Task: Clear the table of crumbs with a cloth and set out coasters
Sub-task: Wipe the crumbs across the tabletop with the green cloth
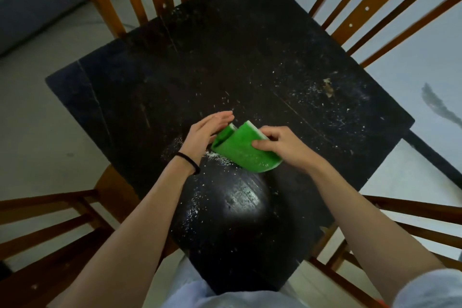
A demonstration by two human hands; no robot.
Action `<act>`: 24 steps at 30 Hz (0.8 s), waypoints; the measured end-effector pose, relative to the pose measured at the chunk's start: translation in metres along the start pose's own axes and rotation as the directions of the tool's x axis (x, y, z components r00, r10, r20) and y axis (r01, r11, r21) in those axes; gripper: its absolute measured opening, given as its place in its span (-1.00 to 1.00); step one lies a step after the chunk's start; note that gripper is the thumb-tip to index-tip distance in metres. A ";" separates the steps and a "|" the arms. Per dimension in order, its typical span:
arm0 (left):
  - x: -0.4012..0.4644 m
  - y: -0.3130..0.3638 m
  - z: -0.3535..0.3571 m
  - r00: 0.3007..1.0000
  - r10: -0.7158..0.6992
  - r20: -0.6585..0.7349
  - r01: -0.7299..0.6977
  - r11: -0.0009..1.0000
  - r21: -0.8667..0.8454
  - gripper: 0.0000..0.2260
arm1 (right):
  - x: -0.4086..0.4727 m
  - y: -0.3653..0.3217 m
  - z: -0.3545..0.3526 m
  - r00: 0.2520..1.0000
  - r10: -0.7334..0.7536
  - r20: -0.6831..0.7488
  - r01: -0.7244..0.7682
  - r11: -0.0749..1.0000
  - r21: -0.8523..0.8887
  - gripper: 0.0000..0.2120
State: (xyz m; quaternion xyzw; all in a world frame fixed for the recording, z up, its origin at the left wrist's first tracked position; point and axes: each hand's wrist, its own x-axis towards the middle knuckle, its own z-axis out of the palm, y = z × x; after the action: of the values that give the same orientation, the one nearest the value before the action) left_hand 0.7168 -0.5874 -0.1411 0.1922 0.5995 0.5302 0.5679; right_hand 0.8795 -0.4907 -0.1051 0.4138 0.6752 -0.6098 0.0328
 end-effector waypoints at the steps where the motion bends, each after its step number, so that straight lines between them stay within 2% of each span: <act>1: -0.002 0.002 0.002 0.999 0.007 0.042 -0.007 1.000 0.000 -0.75 | -0.005 -0.004 -0.004 1.000 0.007 0.004 -0.007 1.000 0.030 -0.92; 5: -0.010 0.007 0.012 0.982 0.022 0.189 -0.020 1.000 -0.017 -0.80 | -0.017 -0.014 -0.019 0.996 -0.037 -0.077 0.040 0.998 0.042 -0.88; 9: -0.018 0.004 0.023 0.961 -0.055 0.272 0.000 0.980 0.201 -0.96 | -0.018 -0.003 -0.020 0.970 0.006 -0.243 0.037 0.985 0.171 -0.83; 10: -0.020 0.002 0.025 0.952 -0.102 0.289 0.042 0.978 0.205 -0.97 | -0.018 0.002 -0.018 0.958 0.017 -0.287 0.039 0.981 0.190 -0.82; 13: -0.023 -0.001 0.030 0.906 -0.285 0.313 0.280 0.958 0.061 -0.89 | -0.020 0.017 -0.011 0.858 -0.088 -0.505 0.120 0.992 0.032 -0.87; 15: -0.022 -0.001 0.036 0.905 -0.376 0.198 0.371 0.926 0.060 -0.88 | -0.026 0.023 -0.004 0.777 -0.238 -0.583 0.183 0.971 -0.152 -0.85; 16: -0.021 -0.002 0.039 0.909 -0.401 0.115 0.401 0.916 0.026 -0.87 | -0.031 0.027 0.001 0.765 -0.288 -0.576 0.204 0.957 -0.208 -0.82; 18: -0.017 0.001 0.049 0.897 -0.440 0.027 0.440 0.889 -0.124 -0.82 | -0.038 0.034 0.011 0.813 -0.308 -0.494 0.220 0.948 -0.231 -0.79; 20: -0.013 0.009 0.060 0.882 -0.461 0.103 0.470 0.839 -0.275 -0.67 | -0.043 0.038 0.021 0.897 -0.253 -0.362 0.194 0.962 -0.191 -0.66; 22: -0.009 0.016 0.074 0.864 -0.456 0.213 0.501 0.818 -0.281 -0.49 | -0.044 0.039 0.021 0.924 -0.190 -0.333 0.187 0.982 -0.040 -0.51; 24: -0.001 0.020 0.090 0.849 -0.439 0.294 0.499 0.849 -0.173 -0.37 | -0.039 0.039 0.010 0.916 -0.117 -0.384 0.223 0.944 0.244 -0.61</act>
State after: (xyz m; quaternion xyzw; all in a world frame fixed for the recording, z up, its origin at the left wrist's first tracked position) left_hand 0.7890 -0.5431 -0.1048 0.0316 0.4846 0.4159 0.7689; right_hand 0.9238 -0.5225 -0.1176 0.4590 0.6089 -0.6131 -0.2063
